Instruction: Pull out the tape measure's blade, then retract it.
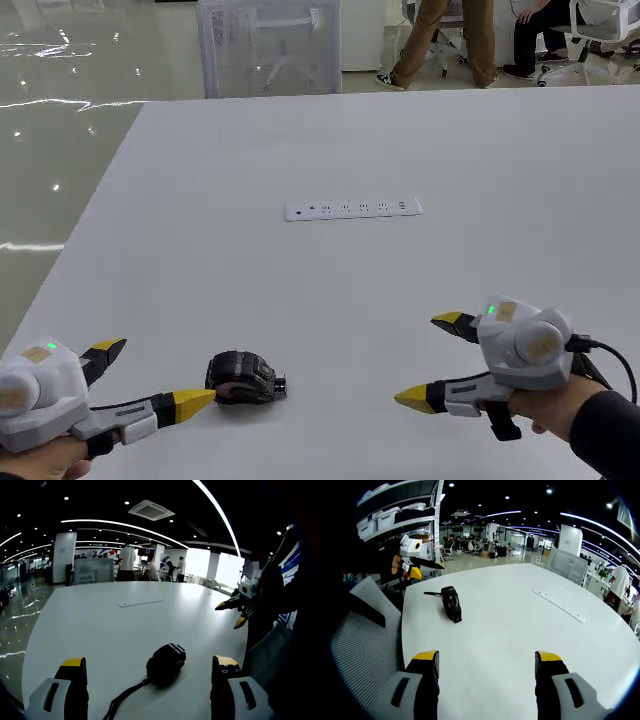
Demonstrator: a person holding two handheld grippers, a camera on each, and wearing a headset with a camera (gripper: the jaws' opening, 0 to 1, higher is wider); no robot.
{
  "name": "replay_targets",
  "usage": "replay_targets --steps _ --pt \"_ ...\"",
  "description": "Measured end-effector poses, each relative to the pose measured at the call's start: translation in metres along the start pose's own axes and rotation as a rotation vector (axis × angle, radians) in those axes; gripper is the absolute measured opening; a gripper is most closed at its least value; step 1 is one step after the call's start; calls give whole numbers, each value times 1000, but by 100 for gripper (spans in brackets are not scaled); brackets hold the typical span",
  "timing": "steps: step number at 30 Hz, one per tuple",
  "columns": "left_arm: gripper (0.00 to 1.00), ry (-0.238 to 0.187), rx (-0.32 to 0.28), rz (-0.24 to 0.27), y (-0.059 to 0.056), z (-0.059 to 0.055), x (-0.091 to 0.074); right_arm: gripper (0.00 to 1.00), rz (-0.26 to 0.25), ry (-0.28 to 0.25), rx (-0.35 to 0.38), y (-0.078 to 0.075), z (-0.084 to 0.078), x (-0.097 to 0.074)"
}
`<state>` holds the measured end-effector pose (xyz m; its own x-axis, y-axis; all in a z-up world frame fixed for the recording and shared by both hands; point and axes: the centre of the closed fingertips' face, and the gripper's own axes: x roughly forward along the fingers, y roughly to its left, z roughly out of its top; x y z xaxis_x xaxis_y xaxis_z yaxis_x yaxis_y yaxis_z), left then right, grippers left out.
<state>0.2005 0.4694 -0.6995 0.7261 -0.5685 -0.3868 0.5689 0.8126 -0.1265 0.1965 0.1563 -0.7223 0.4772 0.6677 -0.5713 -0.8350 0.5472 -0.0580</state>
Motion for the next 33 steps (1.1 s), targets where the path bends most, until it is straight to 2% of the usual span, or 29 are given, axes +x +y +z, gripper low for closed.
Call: replay_targets --steps 4,8,11,12,15,18,19,21,22,26,30,32,33 --pt "100 7 -13 -6 4 -12 -12 80 -30 2 18 -3 -13 -19" --pt "100 31 32 -14 0 -22 -20 83 -67 -15 53 -11 -26 -36" --pt "100 95 63 -10 -2 -38 -25 85 -101 -9 65 -17 -42 -47" --pt "100 87 97 -20 -6 -38 -28 86 -115 -1 75 -18 -48 -53" --pt "100 62 70 -23 -5 -36 -34 89 -149 -5 85 -19 -58 -65" --pt "100 41 19 5 4 -33 -39 94 -185 -5 121 -20 -68 -76" --pt "100 47 1 29 12 -35 -41 96 -193 -4 128 -19 -71 -79" --pt "100 39 -30 25 14 -35 -44 100 -197 3 138 -17 -75 -82" --pt "100 32 -20 21 15 -35 -45 100 -200 5 140 -16 -79 -84" --pt "100 61 6 25 17 -39 -47 100 -211 20 141 -15 -90 -93" --pt "100 20 29 55 26 -21 -50 100 -210 24 132 -10 -95 -99" --pt "100 -9 40 50 25 -12 -50 100 -206 25 132 -8 -97 -100" --pt "100 -6 46 49 25 -12 -50 100 -207 26 136 -8 -98 -101"
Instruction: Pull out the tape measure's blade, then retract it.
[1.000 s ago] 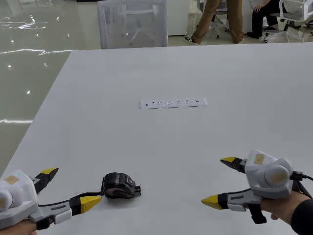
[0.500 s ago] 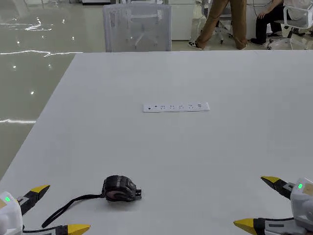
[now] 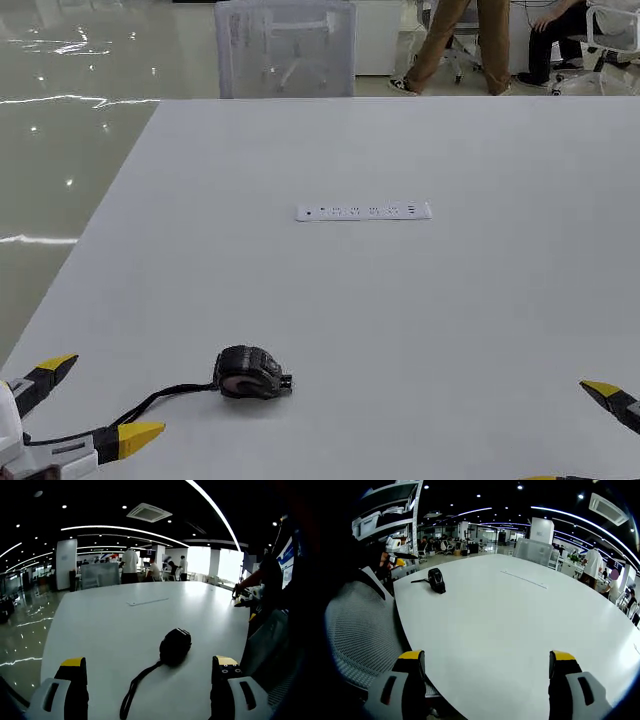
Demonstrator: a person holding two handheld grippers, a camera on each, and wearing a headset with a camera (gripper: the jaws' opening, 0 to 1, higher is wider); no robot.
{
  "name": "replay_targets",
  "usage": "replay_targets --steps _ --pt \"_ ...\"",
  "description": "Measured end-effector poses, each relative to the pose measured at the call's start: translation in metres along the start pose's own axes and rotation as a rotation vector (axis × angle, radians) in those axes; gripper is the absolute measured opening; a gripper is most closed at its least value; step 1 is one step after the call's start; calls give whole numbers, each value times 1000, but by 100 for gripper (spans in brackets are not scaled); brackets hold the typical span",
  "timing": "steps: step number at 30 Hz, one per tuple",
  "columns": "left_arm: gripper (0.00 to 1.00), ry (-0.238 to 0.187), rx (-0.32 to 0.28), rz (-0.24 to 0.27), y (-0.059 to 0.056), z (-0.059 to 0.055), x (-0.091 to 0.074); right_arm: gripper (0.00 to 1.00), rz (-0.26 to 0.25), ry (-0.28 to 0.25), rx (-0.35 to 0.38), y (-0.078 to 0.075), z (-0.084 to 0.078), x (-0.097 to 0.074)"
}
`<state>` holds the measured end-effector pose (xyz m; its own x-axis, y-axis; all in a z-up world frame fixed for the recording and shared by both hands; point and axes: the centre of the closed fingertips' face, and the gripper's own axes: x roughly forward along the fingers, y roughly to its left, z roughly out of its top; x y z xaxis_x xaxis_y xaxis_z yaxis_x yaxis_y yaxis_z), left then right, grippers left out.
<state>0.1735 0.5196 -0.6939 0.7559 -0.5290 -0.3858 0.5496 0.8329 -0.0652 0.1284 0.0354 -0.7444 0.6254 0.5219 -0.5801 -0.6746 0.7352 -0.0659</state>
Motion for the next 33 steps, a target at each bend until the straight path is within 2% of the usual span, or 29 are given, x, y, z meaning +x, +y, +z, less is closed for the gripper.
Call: replay_targets --steps 2,9,24,33 --pt "100 21 19 -9 -1 -4 0 100 -4 -5 11 -1 1 -1" --pt "100 47 5 7 1 -16 -5 100 -8 -15 11 -1 7 -2" --pt "100 31 -13 -4 -1 -12 -5 100 -4 -9 20 1 -1 -2" --pt "100 60 -22 -19 -5 -18 -3 100 4 -8 24 2 -2 -3"
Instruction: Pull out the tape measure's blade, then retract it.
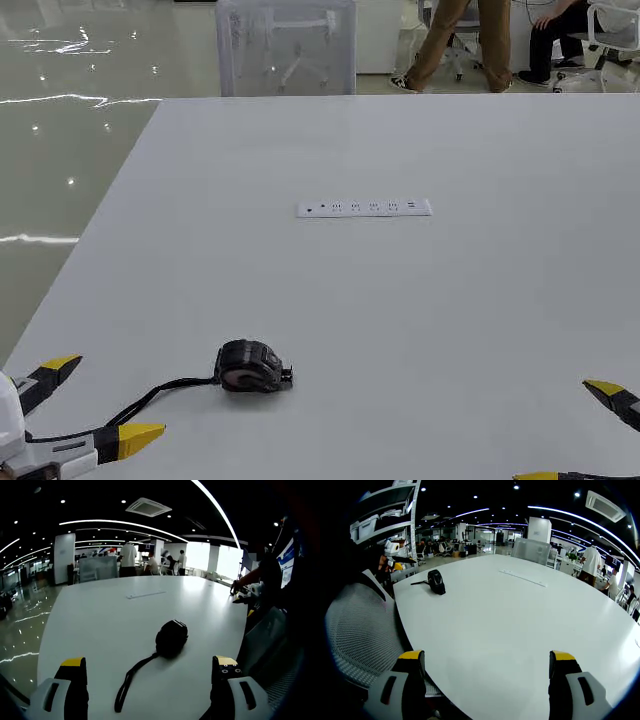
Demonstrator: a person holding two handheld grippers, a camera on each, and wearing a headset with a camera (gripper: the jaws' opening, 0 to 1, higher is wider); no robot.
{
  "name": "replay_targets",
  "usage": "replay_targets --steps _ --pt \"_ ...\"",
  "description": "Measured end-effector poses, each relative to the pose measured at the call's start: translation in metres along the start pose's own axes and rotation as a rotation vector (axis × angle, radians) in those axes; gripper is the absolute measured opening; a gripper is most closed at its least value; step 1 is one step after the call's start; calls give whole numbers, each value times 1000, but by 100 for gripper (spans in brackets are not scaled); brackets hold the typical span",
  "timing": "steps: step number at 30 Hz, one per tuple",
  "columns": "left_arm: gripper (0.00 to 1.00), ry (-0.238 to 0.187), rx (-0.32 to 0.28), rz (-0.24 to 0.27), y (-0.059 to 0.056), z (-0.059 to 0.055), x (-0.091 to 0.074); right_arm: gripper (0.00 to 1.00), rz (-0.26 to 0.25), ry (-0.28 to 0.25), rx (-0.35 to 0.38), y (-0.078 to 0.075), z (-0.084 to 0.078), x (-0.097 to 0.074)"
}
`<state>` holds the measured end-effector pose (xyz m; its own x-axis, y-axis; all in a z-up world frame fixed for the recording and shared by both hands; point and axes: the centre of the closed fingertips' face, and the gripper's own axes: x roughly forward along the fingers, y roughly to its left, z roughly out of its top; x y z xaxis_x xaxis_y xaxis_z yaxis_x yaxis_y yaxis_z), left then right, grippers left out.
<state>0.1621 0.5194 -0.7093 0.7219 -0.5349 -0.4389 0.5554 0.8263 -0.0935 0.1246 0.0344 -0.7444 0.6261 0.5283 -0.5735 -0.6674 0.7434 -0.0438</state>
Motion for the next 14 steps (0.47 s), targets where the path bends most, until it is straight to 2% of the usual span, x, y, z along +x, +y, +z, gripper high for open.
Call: replay_targets --steps 7,14 --pt "100 11 2 -2 -1 -4 -1 100 11 8 -3 2 -3 0" --pt "100 32 10 -26 -9 -10 1 100 17 -3 -12 3 2 0"
